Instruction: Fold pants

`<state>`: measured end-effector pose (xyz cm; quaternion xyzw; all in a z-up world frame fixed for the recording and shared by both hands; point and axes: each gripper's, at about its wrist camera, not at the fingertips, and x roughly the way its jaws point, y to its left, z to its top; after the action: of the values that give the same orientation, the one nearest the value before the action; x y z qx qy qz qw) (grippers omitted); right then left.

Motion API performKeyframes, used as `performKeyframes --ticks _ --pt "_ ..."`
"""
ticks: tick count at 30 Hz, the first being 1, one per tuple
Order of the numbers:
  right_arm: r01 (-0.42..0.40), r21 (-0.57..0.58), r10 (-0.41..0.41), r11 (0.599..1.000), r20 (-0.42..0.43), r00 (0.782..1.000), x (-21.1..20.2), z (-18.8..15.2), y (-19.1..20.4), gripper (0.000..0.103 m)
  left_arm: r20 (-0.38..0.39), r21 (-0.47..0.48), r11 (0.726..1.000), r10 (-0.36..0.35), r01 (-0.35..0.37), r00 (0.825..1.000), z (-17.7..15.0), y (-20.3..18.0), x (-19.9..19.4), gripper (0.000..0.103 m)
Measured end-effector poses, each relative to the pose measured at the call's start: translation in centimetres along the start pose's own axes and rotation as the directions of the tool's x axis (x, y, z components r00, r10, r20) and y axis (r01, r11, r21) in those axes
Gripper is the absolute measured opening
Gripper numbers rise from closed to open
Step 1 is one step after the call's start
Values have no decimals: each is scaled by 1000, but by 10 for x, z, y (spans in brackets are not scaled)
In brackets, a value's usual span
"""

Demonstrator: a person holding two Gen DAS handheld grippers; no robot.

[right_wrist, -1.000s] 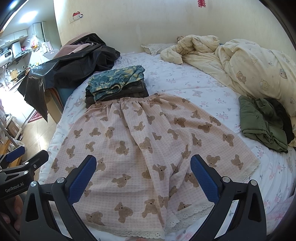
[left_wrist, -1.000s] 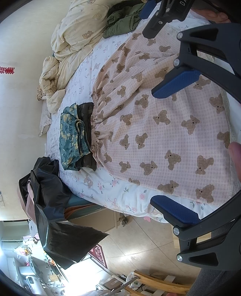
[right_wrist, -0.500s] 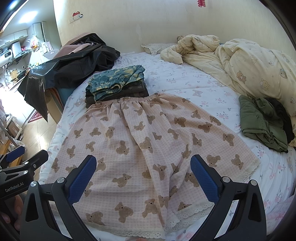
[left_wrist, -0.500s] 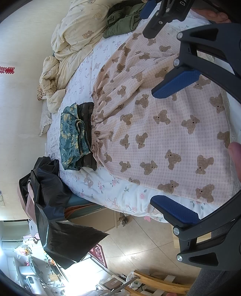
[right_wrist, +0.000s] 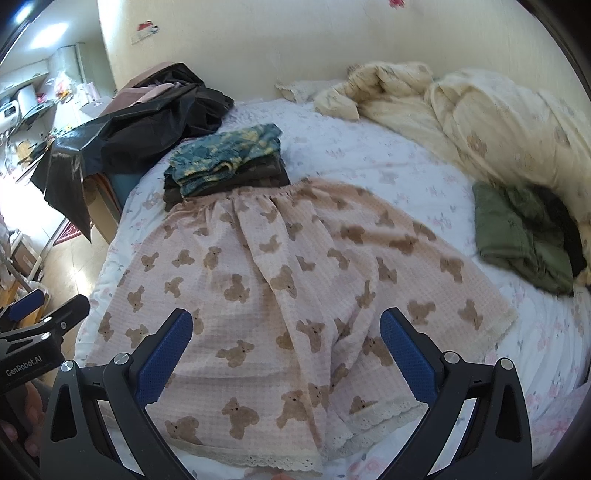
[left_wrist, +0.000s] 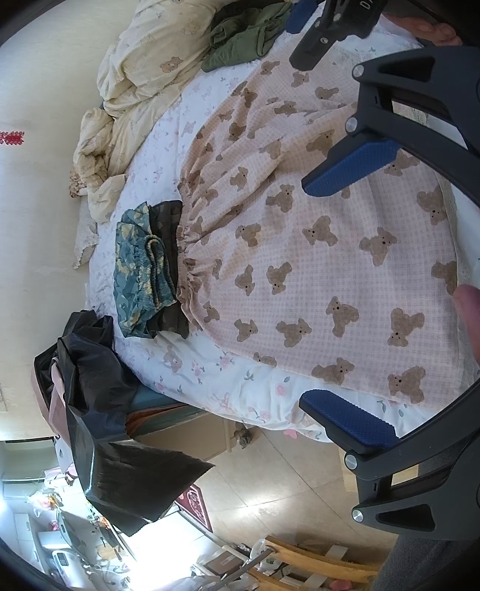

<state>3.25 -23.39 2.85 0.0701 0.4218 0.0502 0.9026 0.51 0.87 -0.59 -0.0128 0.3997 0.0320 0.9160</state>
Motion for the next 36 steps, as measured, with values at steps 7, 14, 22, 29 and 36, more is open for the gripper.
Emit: performKeyframes --ticks 7,14,22,29,36 --pt "163 298 -120 940 -160 980 19 -10 -99 103 -36 13 1000 -1 1 999 3 -12 6 103" --pt "311 509 -193 802 -273 943 43 -24 -199 85 -80 62 998 -8 13 997 4 -35 17 103" --pt "395 516 -260 760 -316 912 70 -22 -250 63 -96 133 991 30 -17 995 18 -59 39 103" --pt "383 541 -230 749 -330 916 89 -19 -262 50 -127 171 985 43 -21 991 45 -91 82 103" --pt "377 558 -215 739 -336 917 98 -16 -265 33 -201 153 987 -12 43 980 97 -143 127 103"
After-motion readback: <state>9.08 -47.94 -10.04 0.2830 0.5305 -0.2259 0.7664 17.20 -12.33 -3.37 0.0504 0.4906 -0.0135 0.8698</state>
